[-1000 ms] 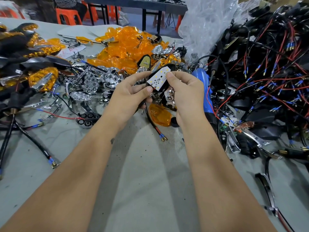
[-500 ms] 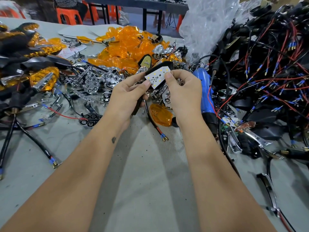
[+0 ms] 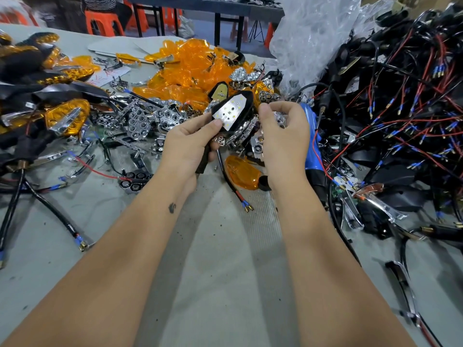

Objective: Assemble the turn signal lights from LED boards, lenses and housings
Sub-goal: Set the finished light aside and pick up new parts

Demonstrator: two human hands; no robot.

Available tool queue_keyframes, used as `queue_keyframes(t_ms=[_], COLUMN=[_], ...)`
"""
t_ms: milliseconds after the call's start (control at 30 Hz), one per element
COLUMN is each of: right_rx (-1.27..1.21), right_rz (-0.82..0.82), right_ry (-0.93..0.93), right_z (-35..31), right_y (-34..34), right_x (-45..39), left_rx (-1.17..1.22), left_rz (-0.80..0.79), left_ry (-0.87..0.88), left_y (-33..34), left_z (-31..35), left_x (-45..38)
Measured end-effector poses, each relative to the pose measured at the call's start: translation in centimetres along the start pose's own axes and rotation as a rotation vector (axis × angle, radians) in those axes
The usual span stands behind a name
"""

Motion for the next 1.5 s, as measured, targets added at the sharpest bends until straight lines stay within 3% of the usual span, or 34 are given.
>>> queue_keyframes(t_ms=[200,367,767,1033,1500], right_rx=[-0.214,-0.305,-0.162,-0.063,-0.032], right_rz=[-0.053,-0.143,-0.116,-0.085,-0.149], right_ry=[0.167,0.062,0.004,-0.077,-0.132], right_z=[-0.4,-1.1,-1.2,-1.2,-0.8], right_y=[-0.3,0.3,0.4,0.3,0.3], right_x=[-0.2,0.2,0.3,0.4,0.2], left_rx=[-0.094,-0.210,-0.253,-0.153,-0.141], left_rz=[0.022,0.053,0.024,-0.055,-0.091], left_ry=[-0.026,0.024,0.049,-0.146,-0.152], left_y=[0.1,0.3,0.4,-0.5,-0.1], left_z=[0.0,0.2,0.4,0.8,1.8], left_x=[0.2,0.4,0.7,-0.1,0.8])
Point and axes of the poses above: each hand's wrist, its own x-axis away from the middle knuckle, its own y-axis out of the palm, z = x × y, the point moved 3 cm from there along -x, towards the middle knuckle, and after that the axes turned 5 degrees about x, right-handed, at the moved point
